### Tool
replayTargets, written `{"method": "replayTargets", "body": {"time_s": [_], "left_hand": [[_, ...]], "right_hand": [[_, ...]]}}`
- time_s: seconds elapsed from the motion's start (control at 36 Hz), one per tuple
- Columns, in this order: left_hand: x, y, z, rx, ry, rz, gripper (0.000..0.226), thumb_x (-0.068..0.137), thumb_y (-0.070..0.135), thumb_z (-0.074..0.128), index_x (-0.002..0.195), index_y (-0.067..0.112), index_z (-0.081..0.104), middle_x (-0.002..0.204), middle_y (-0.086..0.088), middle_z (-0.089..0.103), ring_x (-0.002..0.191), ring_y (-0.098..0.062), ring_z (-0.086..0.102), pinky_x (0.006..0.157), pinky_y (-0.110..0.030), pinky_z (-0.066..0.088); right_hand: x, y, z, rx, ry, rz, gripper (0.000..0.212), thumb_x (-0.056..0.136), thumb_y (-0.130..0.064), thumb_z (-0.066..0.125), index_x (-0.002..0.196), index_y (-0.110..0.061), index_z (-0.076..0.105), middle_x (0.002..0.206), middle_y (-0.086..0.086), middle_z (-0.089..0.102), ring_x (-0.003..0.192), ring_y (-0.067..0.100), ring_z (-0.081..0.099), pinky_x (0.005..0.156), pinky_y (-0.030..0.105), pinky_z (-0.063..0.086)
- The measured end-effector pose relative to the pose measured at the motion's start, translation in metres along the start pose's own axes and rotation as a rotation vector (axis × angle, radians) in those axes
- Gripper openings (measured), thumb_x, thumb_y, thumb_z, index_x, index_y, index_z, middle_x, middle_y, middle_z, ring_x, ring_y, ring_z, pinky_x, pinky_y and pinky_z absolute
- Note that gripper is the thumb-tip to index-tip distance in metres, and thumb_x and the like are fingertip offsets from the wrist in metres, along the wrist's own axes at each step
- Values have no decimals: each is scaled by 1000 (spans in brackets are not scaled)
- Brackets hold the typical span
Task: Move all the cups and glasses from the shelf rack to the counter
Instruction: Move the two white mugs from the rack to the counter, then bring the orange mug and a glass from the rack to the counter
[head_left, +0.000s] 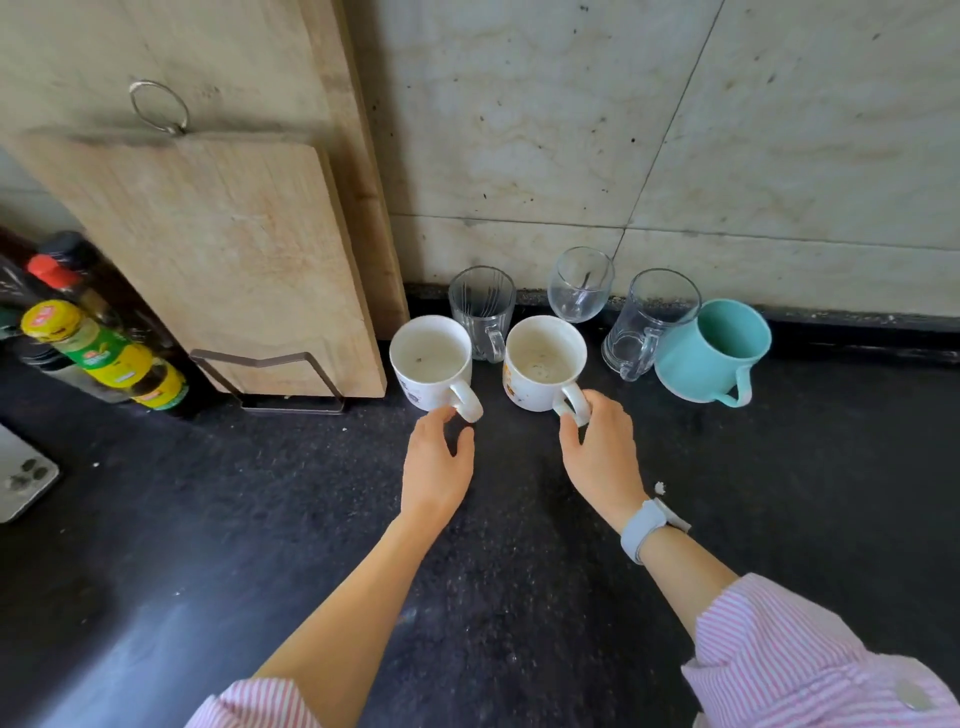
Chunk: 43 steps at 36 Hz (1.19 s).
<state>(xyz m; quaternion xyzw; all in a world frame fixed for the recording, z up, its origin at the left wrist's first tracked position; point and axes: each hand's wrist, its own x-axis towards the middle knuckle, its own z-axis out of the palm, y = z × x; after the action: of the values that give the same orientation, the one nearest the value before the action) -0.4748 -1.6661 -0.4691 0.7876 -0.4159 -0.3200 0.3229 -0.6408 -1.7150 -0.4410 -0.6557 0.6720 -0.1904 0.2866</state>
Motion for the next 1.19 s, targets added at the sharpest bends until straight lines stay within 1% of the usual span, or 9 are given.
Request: {"method": "replayTargets", "body": {"time_s": [0.06, 0.14, 0.22, 0.36, 0.44, 0.56, 0.75, 1.0, 1.19], "left_hand": [[-9, -3, -16, 128, -9, 31, 39, 91, 28, 51, 129, 18, 46, 135, -4, 50, 121, -22, 48, 104, -44, 40], [-21, -7, -49, 349, 1, 97, 42, 93, 30, 47, 133, 18, 42, 140, -4, 45, 127, -25, 41, 106, -46, 32], [-35, -13, -90, 495, 50, 140, 43, 94, 31, 44, 136, 21, 39, 142, -1, 43, 132, -22, 36, 110, -43, 26], [-81, -38, -168, 636, 187, 102, 41, 94, 30, 42, 134, 21, 43, 140, 2, 45, 134, -18, 33, 113, -44, 20], [-132, -68, -216, 643, 273, 8, 39, 94, 32, 42, 132, 22, 45, 136, 3, 49, 131, -17, 37, 112, -43, 21], [-226, -117, -274, 668, 387, -171, 40, 94, 35, 41, 132, 22, 44, 134, 1, 50, 128, -19, 40, 110, -44, 24], [-446, -200, -348, 657, 642, -437, 35, 92, 32, 42, 124, 20, 50, 126, -1, 56, 120, -24, 47, 101, -41, 30], [-744, -264, -398, 631, 965, -837, 34, 91, 34, 43, 120, 18, 52, 121, -3, 57, 116, -25, 49, 95, -43, 37], [-908, -286, -412, 567, 1237, -1088, 35, 88, 33, 49, 120, 19, 54, 122, -4, 58, 116, -25, 49, 94, -40, 37]], "right_hand": [[-10, -8, -4, -70, 93, -54, 43, 89, -21, 56, 128, -9, 43, 129, 15, 51, 119, 29, 48, 96, 42, 44], [-24, -29, -9, -120, 133, -203, 41, 86, -16, 56, 124, -6, 45, 126, 15, 53, 119, 32, 47, 98, 44, 43], [-40, -60, -5, -152, 30, -353, 34, 88, -21, 53, 119, -7, 52, 116, 12, 60, 113, 31, 52, 97, 43, 42], [-87, -118, 27, -232, -228, -567, 35, 93, -30, 41, 124, -15, 52, 129, 4, 55, 126, 22, 43, 106, 39, 34], [-136, -155, 51, -252, -380, -686, 36, 95, -29, 37, 126, -17, 51, 135, 0, 50, 131, 20, 36, 110, 37, 28], [-225, -196, 79, -265, -504, -903, 35, 95, -29, 36, 124, -18, 53, 133, -2, 52, 128, 19, 39, 107, 34, 31], [-425, -243, 118, -231, -657, -1236, 36, 95, -31, 37, 125, -21, 53, 134, -3, 51, 128, 19, 39, 105, 36, 32], [-709, -275, 142, -152, -906, -1689, 38, 93, -30, 40, 128, -18, 49, 135, 1, 52, 127, 22, 41, 102, 36, 32], [-879, -285, 137, -42, -1033, -1974, 38, 92, -30, 41, 127, -18, 50, 130, 3, 55, 122, 23, 46, 100, 36, 36]]}}
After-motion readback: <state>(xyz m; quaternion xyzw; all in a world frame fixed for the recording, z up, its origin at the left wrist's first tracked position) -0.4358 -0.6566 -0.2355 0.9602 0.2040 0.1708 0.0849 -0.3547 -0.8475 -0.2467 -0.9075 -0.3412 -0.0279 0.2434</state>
